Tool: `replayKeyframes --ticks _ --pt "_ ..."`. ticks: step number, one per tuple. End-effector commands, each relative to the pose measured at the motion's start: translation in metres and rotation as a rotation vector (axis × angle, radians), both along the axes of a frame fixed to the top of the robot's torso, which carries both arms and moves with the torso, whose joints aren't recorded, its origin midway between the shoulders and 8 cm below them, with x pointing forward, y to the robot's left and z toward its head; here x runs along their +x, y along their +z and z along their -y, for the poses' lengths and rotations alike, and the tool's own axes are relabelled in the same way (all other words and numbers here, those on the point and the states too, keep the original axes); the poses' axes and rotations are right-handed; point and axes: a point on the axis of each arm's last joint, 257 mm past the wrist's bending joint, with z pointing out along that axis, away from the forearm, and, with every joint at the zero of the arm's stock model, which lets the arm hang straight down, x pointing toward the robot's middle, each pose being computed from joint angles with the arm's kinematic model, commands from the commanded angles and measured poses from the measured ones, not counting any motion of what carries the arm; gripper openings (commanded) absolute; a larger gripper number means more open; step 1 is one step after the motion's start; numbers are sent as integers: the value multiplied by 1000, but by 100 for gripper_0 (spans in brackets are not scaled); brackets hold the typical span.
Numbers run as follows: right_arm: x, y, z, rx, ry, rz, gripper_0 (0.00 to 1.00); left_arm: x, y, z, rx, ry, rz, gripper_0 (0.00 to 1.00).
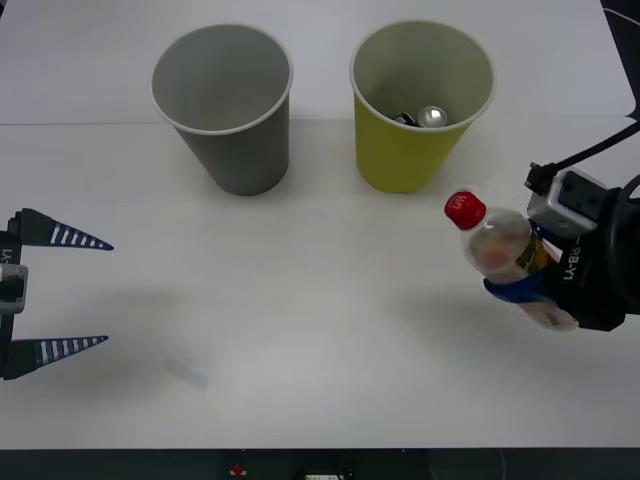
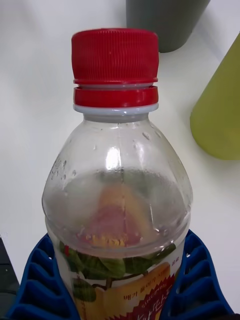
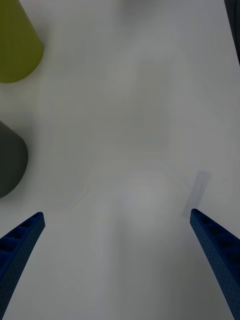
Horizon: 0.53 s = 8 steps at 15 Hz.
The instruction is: Put the can into the green bin and the plastic bottle into the gray bin
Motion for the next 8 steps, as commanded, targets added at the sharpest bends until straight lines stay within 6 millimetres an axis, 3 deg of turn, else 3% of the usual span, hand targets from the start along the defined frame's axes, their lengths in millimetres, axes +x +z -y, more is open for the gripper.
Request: replayKeyframes --ticks 1,8 --pt "2 8 -13 16 7 -13 0 0 0 0 0 0 0 100" --pt "25 41 -49 31 57 -7 0 0 0 0 0 0 0 100"
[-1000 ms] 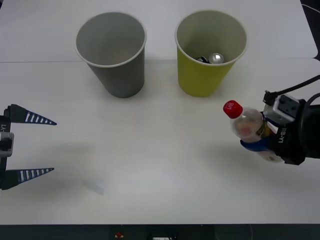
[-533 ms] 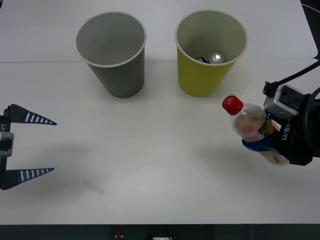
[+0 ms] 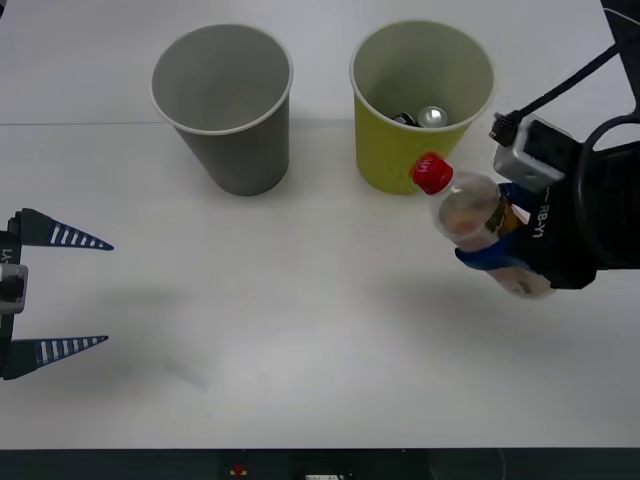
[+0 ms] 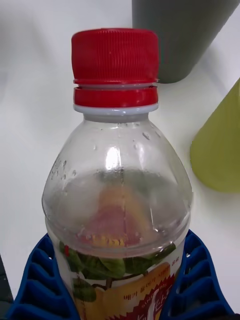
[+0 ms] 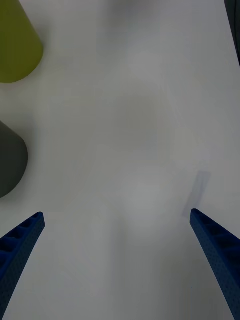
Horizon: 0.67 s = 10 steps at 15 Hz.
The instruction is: Put the can into the green bin and the plastic bottle into the gray bin
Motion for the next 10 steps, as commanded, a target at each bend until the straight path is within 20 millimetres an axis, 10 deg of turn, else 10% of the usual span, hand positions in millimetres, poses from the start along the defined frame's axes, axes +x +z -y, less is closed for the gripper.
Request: replayKeyframes --ticks 1,10 --pt "7 14 -18 11 4 3 0 0 0 0 0 0 0 100" --pt "50 51 -65 39 40 37 0 0 0 0 0 0 0 100"
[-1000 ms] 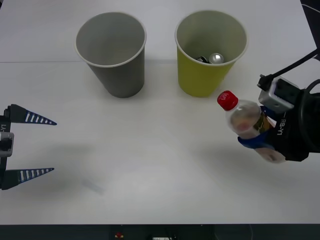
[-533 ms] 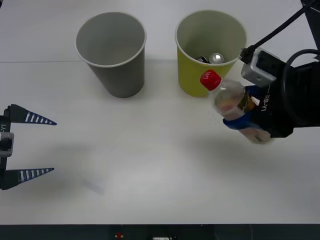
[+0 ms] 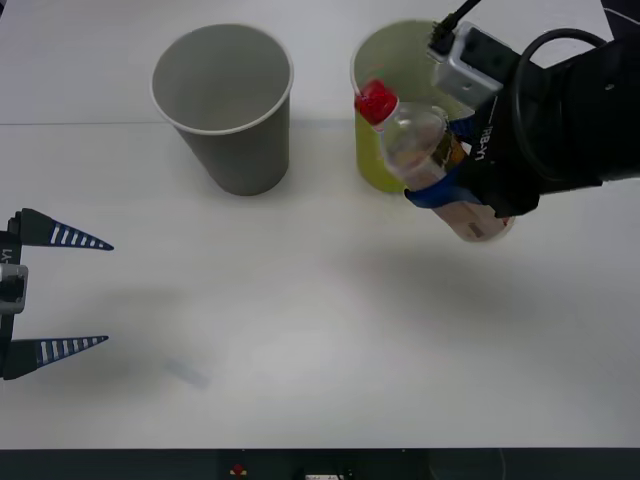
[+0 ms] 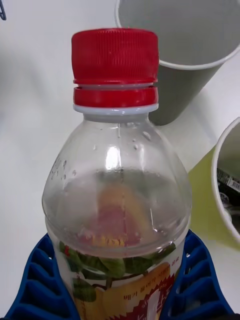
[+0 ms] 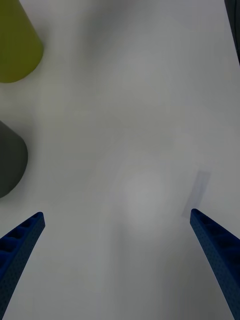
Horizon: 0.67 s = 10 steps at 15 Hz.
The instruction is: Put the can into the green bin and the plastic bottle into the gray bin
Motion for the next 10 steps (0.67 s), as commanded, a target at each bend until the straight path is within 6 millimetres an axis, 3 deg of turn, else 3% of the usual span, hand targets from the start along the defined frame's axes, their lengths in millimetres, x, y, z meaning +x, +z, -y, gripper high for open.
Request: replayKeyframes --ticks 1,10 --pt "18 9 -17 -3 4 19 0 0 0 0 0 0 0 100" --pt "65 34 -74 40 -24 0 0 0 0 0 0 0 0 100"
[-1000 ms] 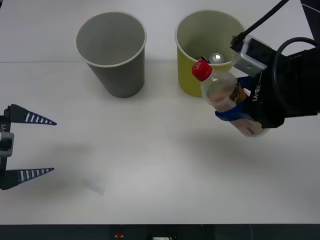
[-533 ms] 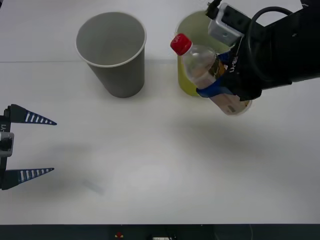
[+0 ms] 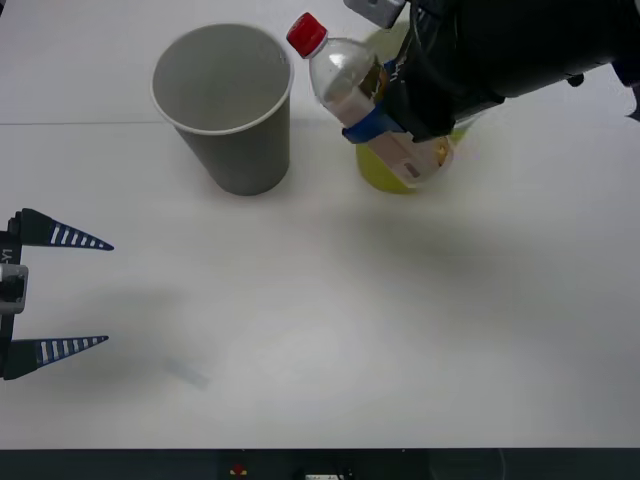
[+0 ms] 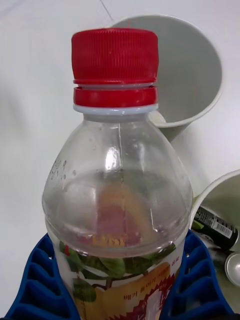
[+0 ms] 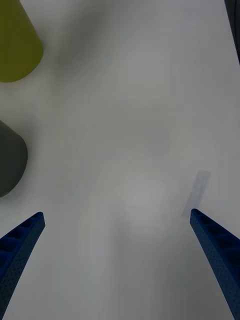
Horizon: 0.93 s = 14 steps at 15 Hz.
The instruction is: Put the can into the green bin and the plastic bottle into the gray bin
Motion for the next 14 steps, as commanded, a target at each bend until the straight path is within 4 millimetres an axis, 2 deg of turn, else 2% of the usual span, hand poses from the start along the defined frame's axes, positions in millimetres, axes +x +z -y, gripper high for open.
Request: replayKeyframes --ticks 1,6,14 --pt "12 6 -19 15 -4 -7 0 0 0 0 0 0 0 100" --pt "37 27 -59 45 -22 -37 0 0 0 0 0 0 0 100" --pt "76 53 -104 109 -85 -70 0 0 0 0 0 0 0 100"
